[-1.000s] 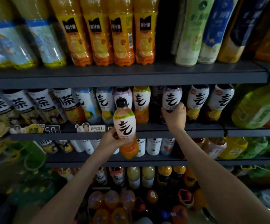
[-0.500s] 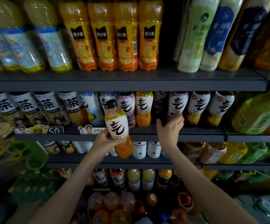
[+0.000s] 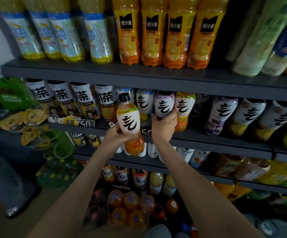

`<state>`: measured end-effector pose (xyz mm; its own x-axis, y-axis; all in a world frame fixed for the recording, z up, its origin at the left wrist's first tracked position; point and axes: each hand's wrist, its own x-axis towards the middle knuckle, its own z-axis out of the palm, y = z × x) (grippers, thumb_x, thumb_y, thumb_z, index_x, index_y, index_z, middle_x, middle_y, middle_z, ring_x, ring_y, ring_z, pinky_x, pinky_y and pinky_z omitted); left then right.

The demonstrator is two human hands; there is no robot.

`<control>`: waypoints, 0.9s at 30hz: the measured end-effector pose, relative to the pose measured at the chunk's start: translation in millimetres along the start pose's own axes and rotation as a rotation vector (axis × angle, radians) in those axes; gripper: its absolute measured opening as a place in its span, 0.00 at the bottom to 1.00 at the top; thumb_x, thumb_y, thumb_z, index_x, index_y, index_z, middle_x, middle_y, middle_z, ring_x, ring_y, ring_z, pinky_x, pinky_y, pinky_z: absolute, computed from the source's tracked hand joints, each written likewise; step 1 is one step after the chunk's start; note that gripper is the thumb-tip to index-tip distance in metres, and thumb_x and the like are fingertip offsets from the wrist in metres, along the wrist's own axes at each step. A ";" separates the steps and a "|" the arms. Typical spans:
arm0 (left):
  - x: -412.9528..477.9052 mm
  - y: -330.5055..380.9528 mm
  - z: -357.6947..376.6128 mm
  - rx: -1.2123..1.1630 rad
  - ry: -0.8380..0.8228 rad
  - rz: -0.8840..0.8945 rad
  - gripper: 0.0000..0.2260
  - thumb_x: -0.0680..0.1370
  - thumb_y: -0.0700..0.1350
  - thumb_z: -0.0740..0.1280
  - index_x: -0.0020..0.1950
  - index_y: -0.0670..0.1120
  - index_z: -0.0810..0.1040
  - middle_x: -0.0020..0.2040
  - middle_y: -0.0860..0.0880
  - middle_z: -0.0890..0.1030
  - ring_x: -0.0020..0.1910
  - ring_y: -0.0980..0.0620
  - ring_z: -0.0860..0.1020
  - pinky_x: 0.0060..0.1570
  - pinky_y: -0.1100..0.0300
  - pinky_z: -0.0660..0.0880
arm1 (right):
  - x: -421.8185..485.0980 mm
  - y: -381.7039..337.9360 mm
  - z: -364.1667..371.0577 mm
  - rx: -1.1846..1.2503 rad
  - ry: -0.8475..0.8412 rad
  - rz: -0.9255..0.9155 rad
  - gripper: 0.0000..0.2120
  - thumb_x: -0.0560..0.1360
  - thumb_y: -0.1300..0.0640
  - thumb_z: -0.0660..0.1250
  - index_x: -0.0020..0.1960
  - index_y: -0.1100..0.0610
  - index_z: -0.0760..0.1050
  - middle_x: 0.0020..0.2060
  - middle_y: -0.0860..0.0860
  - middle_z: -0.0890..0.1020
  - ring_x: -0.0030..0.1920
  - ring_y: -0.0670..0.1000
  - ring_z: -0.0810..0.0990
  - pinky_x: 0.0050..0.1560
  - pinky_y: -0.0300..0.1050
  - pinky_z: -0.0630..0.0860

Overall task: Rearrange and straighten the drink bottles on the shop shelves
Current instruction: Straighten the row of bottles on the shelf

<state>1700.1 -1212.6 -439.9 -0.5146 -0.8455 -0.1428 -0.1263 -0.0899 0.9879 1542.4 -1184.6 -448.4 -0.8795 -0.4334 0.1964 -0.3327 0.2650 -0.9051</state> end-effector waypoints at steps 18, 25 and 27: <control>-18.8 9.1 -7.1 0.049 -0.008 -0.029 0.21 0.69 0.42 0.77 0.57 0.56 0.75 0.53 0.57 0.81 0.55 0.55 0.78 0.55 0.53 0.76 | -16.2 14.5 -65.5 0.065 -0.103 -0.133 0.33 0.70 0.57 0.73 0.69 0.62 0.63 0.62 0.57 0.71 0.62 0.54 0.71 0.52 0.31 0.68; -15.9 16.4 27.6 0.035 -0.042 0.026 0.20 0.71 0.39 0.74 0.56 0.56 0.73 0.51 0.61 0.78 0.51 0.62 0.77 0.45 0.65 0.74 | -4.1 45.1 -122.7 0.105 -0.030 -0.054 0.33 0.70 0.54 0.75 0.69 0.59 0.64 0.62 0.53 0.71 0.64 0.51 0.70 0.59 0.43 0.72; -12.2 16.1 36.9 0.050 -0.035 0.043 0.19 0.70 0.38 0.75 0.56 0.53 0.74 0.50 0.60 0.78 0.50 0.62 0.76 0.45 0.66 0.74 | 2.1 51.9 -130.1 0.120 0.023 -0.037 0.34 0.70 0.54 0.74 0.70 0.59 0.63 0.63 0.54 0.71 0.65 0.52 0.70 0.61 0.47 0.73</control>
<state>1673.0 -1184.3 -424.5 -0.5496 -0.8290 -0.1036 -0.1451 -0.0274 0.9890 1479.0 -1059.7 -445.9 -0.8753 -0.4210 0.2378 -0.3233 0.1438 -0.9353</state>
